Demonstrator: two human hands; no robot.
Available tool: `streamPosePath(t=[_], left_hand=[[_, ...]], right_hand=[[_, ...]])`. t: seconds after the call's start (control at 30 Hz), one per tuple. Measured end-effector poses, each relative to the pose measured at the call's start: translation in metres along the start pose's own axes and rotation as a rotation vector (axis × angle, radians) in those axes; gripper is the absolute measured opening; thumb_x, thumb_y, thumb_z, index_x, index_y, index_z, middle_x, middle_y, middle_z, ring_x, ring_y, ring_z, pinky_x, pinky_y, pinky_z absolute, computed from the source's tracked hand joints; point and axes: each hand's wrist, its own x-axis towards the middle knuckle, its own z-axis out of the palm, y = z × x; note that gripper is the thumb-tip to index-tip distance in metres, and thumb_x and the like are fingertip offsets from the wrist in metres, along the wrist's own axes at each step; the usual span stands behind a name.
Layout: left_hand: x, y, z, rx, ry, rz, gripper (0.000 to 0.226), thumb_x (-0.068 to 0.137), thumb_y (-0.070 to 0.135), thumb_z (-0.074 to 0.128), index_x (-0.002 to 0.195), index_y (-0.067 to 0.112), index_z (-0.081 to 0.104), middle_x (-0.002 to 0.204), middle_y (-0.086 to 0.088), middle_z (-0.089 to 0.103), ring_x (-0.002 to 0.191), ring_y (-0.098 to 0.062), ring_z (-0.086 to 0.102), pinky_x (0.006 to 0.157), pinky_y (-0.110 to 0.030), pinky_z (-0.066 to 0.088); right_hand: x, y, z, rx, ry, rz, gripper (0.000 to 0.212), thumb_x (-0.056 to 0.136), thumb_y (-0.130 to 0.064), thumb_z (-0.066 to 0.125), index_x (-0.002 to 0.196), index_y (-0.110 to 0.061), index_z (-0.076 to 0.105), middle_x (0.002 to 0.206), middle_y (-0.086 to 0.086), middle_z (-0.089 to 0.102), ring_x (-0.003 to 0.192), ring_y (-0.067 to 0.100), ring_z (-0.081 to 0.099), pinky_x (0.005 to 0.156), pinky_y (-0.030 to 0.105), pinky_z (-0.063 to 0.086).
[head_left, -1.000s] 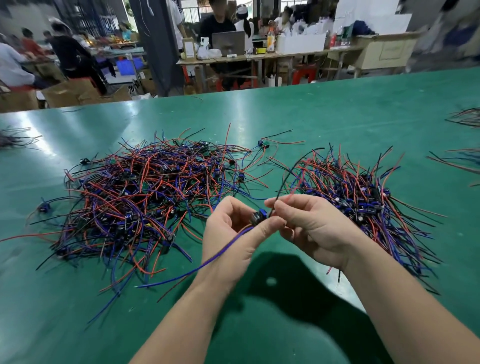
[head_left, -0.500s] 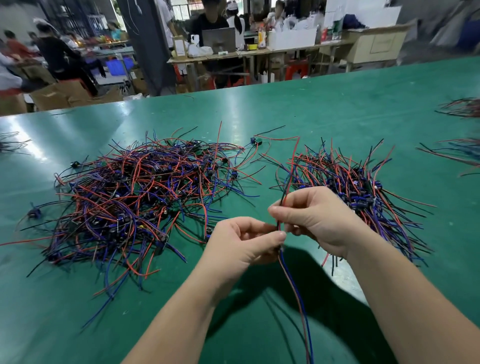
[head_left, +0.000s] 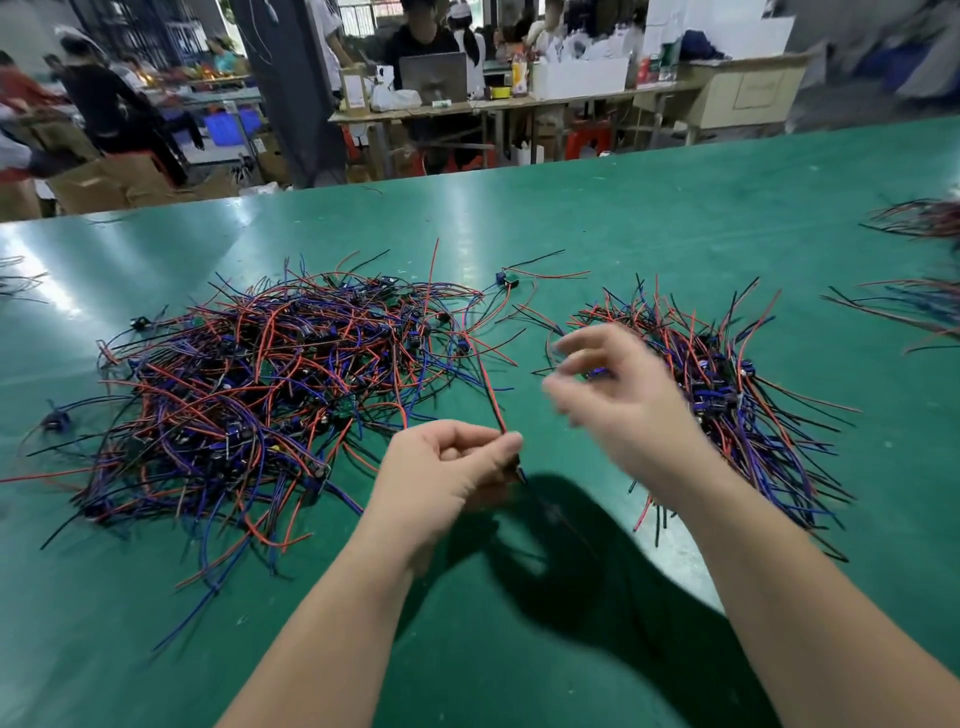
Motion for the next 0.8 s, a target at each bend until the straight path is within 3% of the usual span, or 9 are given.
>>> streamPosePath(t=[0.07, 0.1, 0.23, 0.3, 0.4, 0.47, 0.53, 0.63, 0.8], left_hand=[[0.002, 0.000, 0.000, -0.060, 0.021, 0.032, 0.031, 0.060, 0.026, 0.073, 0.077, 0.001, 0.067, 0.063, -0.011, 0.067, 0.053, -0.012, 0.061, 0.051, -0.022, 0.055], [0.003, 0.000, 0.000, -0.092, 0.010, 0.043, 0.030, 0.065, 0.030, 0.069, 0.074, 0.002, 0.068, 0.065, -0.012, 0.067, 0.054, -0.014, 0.061, 0.053, -0.023, 0.055], [0.005, 0.004, 0.002, -0.179, -0.028, 0.038, 0.056, 0.071, 0.057, 0.051, 0.083, 0.006, 0.072, 0.080, -0.010, 0.073, 0.066, -0.018, 0.071, 0.055, -0.026, 0.057], [0.007, 0.006, -0.001, -0.153, 0.056, 0.059, 0.049, 0.083, 0.054, 0.049, 0.089, 0.009, 0.069, 0.083, -0.011, 0.074, 0.072, -0.020, 0.072, 0.058, -0.027, 0.058], [0.011, 0.004, -0.015, 0.363, 0.348, 0.241, 0.009, 0.090, 0.022, 0.061, 0.088, 0.021, 0.070, 0.084, -0.002, 0.072, 0.078, -0.017, 0.069, 0.073, -0.030, 0.055], [0.013, 0.000, -0.026, 0.814, 0.427, 0.272, 0.016, 0.085, 0.025, 0.061, 0.100, 0.027, 0.067, 0.093, -0.001, 0.063, 0.092, -0.024, 0.060, 0.085, -0.034, 0.049], [0.013, -0.005, -0.030, 1.081, 0.418, 0.165, 0.031, 0.084, 0.034, 0.059, 0.115, 0.031, 0.059, 0.107, -0.002, 0.049, 0.109, -0.030, 0.045, 0.096, -0.036, 0.038], [0.013, -0.011, -0.027, 1.245, 0.387, 0.054, 0.036, 0.087, 0.043, 0.055, 0.122, 0.038, 0.053, 0.123, -0.003, 0.038, 0.118, -0.029, 0.031, 0.101, -0.038, 0.030], [0.014, -0.008, -0.027, 1.170, 0.383, 0.174, 0.029, 0.092, 0.035, 0.049, 0.114, 0.027, 0.065, 0.118, 0.001, 0.059, 0.110, -0.023, 0.052, 0.095, -0.040, 0.036]], right_hand=[[-0.011, -0.001, 0.012, -0.199, -0.257, -0.086, 0.029, 0.072, -0.016, 0.079, 0.095, -0.027, 0.065, 0.096, -0.003, 0.058, 0.066, 0.013, 0.059, 0.065, 0.023, 0.048], [-0.014, 0.000, 0.018, -0.282, -0.265, -0.158, 0.027, 0.070, -0.015, 0.080, 0.092, -0.026, 0.068, 0.092, -0.004, 0.057, 0.065, 0.011, 0.059, 0.066, 0.020, 0.047], [-0.012, -0.001, 0.018, -0.344, -0.054, -0.246, 0.024, 0.073, -0.009, 0.079, 0.094, -0.018, 0.072, 0.085, -0.006, 0.061, 0.066, 0.007, 0.059, 0.070, 0.018, 0.049], [-0.006, -0.002, 0.007, -0.257, 0.082, -0.197, 0.029, 0.073, -0.007, 0.079, 0.095, -0.021, 0.067, 0.083, -0.009, 0.064, 0.068, 0.004, 0.061, 0.070, 0.019, 0.051], [0.008, 0.001, -0.025, -0.486, 0.411, -0.203, 0.021, 0.071, -0.006, 0.079, 0.084, -0.016, 0.065, 0.079, -0.004, 0.062, 0.072, 0.012, 0.060, 0.074, 0.017, 0.044], [0.017, 0.006, -0.052, -0.675, 0.549, -0.121, 0.015, 0.071, -0.005, 0.076, 0.082, -0.011, 0.068, 0.087, 0.007, 0.058, 0.079, 0.018, 0.051, 0.076, 0.015, 0.033], [0.024, 0.015, -0.075, -0.781, 0.542, 0.046, 0.013, 0.074, -0.004, 0.073, 0.085, -0.008, 0.069, 0.094, 0.018, 0.063, 0.086, 0.027, 0.055, 0.082, 0.024, 0.036], [0.028, 0.030, -0.094, -0.875, 0.521, 0.234, 0.014, 0.075, 0.001, 0.066, 0.088, -0.004, 0.070, 0.099, 0.024, 0.065, 0.096, 0.035, 0.058, 0.085, 0.033, 0.043], [0.027, 0.037, -0.092, -0.981, 0.382, 0.498, 0.020, 0.077, 0.001, 0.055, 0.092, 0.001, 0.067, 0.100, 0.028, 0.061, 0.089, 0.038, 0.056, 0.082, 0.037, 0.047]])
